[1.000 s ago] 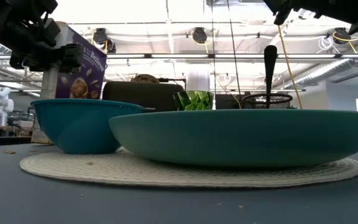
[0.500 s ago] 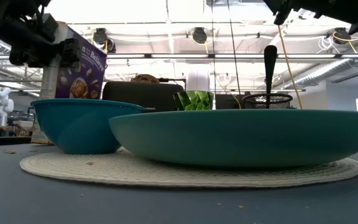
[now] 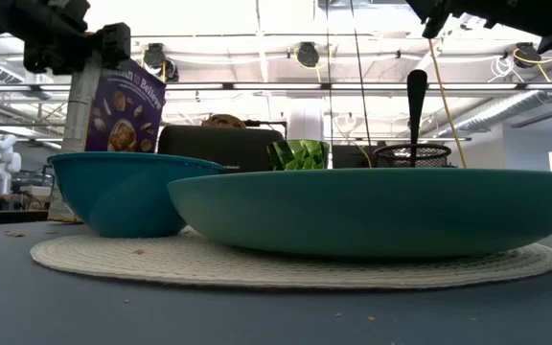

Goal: Arrange a breakfast setting
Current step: Pour the cereal from the purple cereal box into the blue bowl, then put the brown toasted bread on the green plate

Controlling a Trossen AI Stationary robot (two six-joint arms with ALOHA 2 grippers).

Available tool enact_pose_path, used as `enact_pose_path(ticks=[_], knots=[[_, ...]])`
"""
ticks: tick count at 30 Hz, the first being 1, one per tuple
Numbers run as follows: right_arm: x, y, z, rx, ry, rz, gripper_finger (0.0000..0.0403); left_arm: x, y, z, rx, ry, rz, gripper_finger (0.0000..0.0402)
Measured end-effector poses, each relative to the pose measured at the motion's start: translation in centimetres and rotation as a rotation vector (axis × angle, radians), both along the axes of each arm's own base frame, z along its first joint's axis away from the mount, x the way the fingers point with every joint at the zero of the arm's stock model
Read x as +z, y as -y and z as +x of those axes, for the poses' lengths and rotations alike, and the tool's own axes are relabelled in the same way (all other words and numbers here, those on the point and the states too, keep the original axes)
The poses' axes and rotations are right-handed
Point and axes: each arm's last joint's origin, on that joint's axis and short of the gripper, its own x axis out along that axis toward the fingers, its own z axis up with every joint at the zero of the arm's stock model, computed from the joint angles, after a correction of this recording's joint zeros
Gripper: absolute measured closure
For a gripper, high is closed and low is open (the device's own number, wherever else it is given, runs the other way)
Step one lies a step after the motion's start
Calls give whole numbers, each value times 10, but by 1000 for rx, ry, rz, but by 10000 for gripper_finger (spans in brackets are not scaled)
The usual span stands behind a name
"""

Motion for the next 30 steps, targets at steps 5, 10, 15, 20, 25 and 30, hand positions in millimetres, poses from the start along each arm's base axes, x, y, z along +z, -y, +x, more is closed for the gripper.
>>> enact_pose_path(ticks=[5, 10, 15, 20, 25, 30], knots=[[0, 0, 0, 0, 0, 0, 156, 12, 0, -3, 8, 31, 35, 121], [0, 0, 0, 0, 0, 0, 156, 19, 0, -6, 16, 55, 56, 121], [0, 0, 0, 0, 0, 0, 156, 24, 2, -8, 9, 76, 67, 121], [0, 0, 0, 0, 0, 0, 156, 29, 4, -10, -4, 103, 79, 121], [0, 0, 0, 0, 0, 0, 156, 35, 6, -13, -42, 146, 108, 121], [0, 0, 0, 0, 0, 0, 156, 46, 9, -14, -106, 180, 154, 121]])
